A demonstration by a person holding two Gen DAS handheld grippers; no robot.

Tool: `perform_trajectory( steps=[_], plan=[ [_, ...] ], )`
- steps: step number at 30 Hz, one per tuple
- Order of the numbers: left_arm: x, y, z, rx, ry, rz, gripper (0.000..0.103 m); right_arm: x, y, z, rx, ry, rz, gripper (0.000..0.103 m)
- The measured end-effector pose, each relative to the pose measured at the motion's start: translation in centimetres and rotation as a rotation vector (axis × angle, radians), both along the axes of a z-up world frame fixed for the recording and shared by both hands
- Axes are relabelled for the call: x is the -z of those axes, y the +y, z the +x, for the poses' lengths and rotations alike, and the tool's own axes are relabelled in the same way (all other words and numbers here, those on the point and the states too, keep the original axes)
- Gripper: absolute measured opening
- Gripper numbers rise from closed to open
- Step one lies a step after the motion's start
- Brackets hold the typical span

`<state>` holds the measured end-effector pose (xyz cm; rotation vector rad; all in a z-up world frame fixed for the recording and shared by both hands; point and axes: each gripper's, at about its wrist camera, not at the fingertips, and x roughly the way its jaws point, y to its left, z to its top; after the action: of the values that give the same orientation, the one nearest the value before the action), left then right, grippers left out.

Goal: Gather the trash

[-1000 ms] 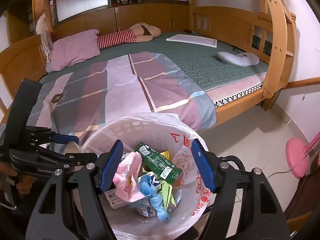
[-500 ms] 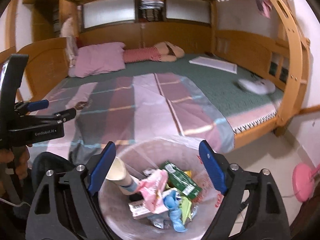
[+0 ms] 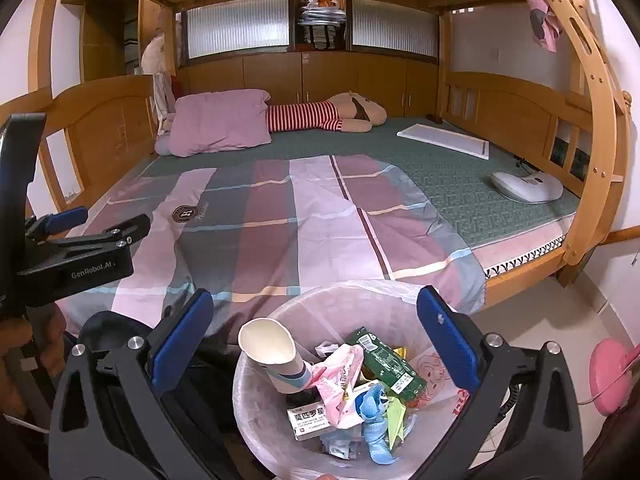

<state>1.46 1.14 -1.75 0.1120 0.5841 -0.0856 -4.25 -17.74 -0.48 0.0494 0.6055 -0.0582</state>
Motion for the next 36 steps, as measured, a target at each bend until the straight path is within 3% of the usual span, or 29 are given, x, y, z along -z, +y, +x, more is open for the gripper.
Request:
perform_trajectory(
  steps=[36],
  plan=[
    [-0.28, -0.63, -0.68, 0.024, 0.012, 0.0, 0.1, 0.9, -0.29, 0.18, 0.018, 0.028, 0.021, 0.099]
  ],
)
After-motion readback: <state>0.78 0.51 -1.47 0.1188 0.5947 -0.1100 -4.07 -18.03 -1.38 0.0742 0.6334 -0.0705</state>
